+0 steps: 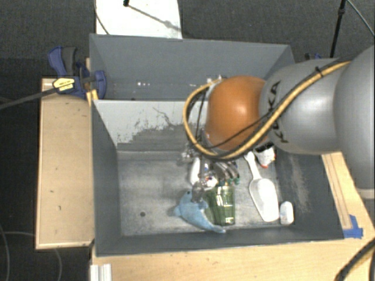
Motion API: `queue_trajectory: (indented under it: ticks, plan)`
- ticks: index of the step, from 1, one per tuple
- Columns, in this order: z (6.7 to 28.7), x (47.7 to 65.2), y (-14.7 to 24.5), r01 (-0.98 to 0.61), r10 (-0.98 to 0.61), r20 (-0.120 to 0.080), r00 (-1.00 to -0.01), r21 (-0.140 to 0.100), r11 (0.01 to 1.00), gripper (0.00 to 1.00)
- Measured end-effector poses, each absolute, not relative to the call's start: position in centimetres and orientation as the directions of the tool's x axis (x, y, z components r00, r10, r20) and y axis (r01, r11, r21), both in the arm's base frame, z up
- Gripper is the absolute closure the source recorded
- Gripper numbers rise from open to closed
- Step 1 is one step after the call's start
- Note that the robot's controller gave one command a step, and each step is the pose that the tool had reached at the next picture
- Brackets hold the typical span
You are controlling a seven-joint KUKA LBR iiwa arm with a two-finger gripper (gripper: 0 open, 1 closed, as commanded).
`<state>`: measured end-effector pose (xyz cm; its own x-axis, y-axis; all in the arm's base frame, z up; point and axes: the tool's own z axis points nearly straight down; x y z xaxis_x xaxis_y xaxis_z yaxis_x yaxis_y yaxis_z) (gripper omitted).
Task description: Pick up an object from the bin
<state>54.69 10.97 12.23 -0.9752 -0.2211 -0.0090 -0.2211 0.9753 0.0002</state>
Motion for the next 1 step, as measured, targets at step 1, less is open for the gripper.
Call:
queue_trajectory:
  ticks: [1]
  plan:
    - [8.23, 54.18, 12.23, -0.401, -0.401, -0.013, -0.916, -0.001, 0.916, 0.0]
